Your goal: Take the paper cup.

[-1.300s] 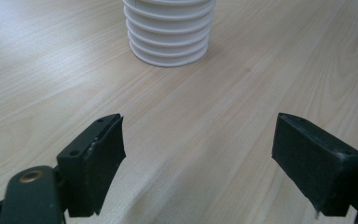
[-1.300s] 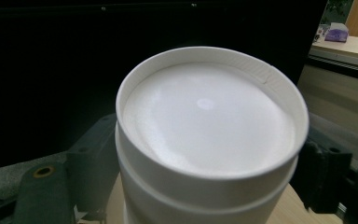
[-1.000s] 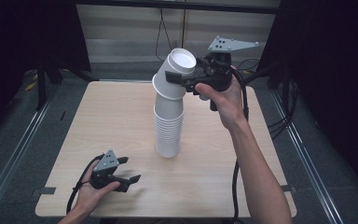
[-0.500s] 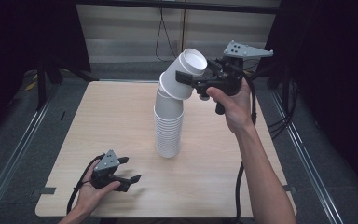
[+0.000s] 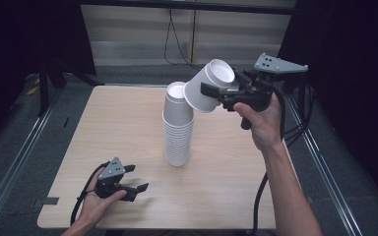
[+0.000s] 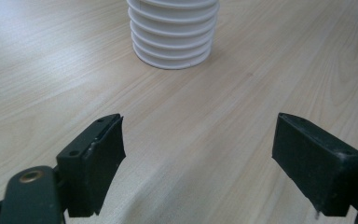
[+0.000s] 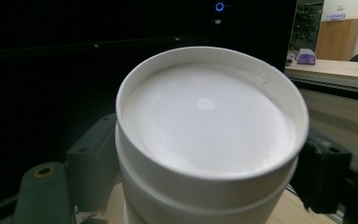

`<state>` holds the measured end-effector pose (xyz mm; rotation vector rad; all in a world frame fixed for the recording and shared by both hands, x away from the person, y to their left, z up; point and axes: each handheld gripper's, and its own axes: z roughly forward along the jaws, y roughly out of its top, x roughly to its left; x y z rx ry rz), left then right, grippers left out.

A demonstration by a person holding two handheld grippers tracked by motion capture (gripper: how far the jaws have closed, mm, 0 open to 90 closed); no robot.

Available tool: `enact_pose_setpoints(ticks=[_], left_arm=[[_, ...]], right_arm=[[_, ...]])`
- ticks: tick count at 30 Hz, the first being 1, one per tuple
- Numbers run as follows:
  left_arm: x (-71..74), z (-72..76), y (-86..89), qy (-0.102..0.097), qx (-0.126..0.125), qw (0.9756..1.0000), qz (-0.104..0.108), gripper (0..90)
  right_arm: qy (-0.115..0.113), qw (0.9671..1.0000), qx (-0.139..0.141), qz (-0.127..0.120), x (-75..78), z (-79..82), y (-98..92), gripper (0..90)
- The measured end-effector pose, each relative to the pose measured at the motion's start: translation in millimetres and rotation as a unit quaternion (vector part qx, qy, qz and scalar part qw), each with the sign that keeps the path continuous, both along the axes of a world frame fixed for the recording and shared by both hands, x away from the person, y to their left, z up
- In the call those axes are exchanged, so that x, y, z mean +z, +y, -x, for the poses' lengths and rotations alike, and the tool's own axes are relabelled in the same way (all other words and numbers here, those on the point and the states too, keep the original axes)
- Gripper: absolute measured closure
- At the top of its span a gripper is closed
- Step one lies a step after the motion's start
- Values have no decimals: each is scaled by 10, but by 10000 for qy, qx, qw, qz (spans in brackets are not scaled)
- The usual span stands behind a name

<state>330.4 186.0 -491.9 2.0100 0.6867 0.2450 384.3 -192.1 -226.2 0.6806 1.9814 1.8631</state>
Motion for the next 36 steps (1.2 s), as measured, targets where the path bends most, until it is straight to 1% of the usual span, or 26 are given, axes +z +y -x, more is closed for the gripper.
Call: enact_pose_setpoints(ticks=[1,3,4,6,11,14,16,17,19,21,22,24,27,29,31,32,34,36], left_arm=[[0,-3,4,5,19,10000,12,165],[-10,-13,15,100,68,9998,138,165],[-12,-15,18,116,74,9998,133,165],[-12,-15,20,73,93,9999,102,165],[-6,-12,16,92,90,9998,170,165],[-4,-2,5,81,4,9999,144,164],[-3,24,-20,20,-33,10000,50,164],[6,40,-33,-33,-61,10000,16,164],[15,51,-45,-33,-107,9999,70,164],[17,54,-57,-37,-150,9999,57,164],[17,52,-58,-42,-171,9998,47,164],[16,54,-63,-16,-193,9998,85,164],[18,52,-66,13,-195,9997,117,164],[18,47,-66,32,-194,9997,154,164],[17,39,-67,51,-205,9996,197,164],[11,35,-73,58,-211,9996,192,164],[-4,28,-97,117,-247,9995,180,164],[-4,27,-124,145,-286,9993,168,164]], right_arm=[[-10,10000,-3,2,-7,21,-17,209],[-16,10000,-9,9,-29,60,-50,209],[-17,10000,-4,-10,-45,78,-67,209],[-4,10000,3,-10,-86,114,-103,209],[62,10000,-29,53,-205,205,-171,209],[99,9998,-85,181,-274,258,-180,209],[177,9993,-155,279,-334,304,-171,209],[173,9991,-173,350,-354,321,-166,209],[193,9989,-134,408,-417,368,-154,208],[183,9986,-116,481,-466,404,-144,209],[215,9986,-50,488,-509,424,-138,208],[239,9984,-11,520,-575,441,-135,208],[349,9982,31,477,-706,438,-143,208],[467,9977,63,490,-813,425,-136,208],[513,9973,82,520,-883,419,-134,209],[554,9973,93,473,-924,416,-129,208],[533,9973,155,473,-977,414,-114,208],[565,9973,222,424,-1023,416,-95,208]])
